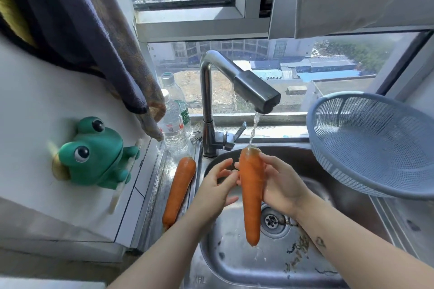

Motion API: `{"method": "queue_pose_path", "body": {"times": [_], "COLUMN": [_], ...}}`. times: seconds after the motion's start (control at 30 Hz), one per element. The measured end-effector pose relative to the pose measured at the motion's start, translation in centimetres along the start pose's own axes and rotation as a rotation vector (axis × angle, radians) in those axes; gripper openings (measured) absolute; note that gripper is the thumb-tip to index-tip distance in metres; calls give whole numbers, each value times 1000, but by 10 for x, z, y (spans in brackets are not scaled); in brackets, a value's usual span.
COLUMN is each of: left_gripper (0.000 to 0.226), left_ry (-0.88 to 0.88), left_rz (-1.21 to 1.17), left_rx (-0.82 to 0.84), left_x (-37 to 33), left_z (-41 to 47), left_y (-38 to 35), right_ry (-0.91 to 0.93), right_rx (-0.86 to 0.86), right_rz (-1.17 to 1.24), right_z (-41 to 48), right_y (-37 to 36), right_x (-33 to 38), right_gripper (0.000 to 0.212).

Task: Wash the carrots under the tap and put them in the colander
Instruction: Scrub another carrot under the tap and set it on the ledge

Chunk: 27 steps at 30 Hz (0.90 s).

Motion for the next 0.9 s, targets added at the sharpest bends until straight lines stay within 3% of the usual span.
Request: {"method": "queue_pose_path", "body": {"times": [0.1, 0.23, 0.4, 0.5, 0.6, 0.7, 0.8, 0.9], "left_gripper": [38, 68, 40, 30, 44, 50, 46, 40], "left_ry": [185, 385, 328, 234, 204, 271, 322, 346], "left_rz": [-50, -18, 14, 321, 650, 726, 700, 555], "left_rx": [41, 165, 201, 254, 244, 207, 182, 79], "left_x": [10, 17, 14, 13, 22, 28, 24, 6], "left_z": [-9, -21, -23, -22, -21, -25, -33, -44], "left_y": [2, 2, -1, -1, 2, 6, 17, 38], "right_ry": [-31, -20, 56, 87, 165, 157, 185, 380], "right_rx": [9, -31, -149, -242, -409, -437, -412, -320], "right_rz": [9, -33, -109, -499, -1165, -1715, -1769, -1650], "right_z": [3, 9, 8, -8, -29, -37, -40, -39], "right_y": [-9, -18, -5, 16, 33, 28, 11, -19], "right_x": [-2, -2, 11, 12, 7, -11, -25, -31], "right_gripper": [42, 44, 39, 42, 29, 41, 47, 43]}}
Point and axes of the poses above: each hand's wrist, its own z-axis towards the middle knuckle, its own y-axis out of the back of the hand, x = y × z, the point moved 2 cm from there along z, towards the middle knuckle, and after that the axes turned 6 degrees about -z, right-handed, at the moved point
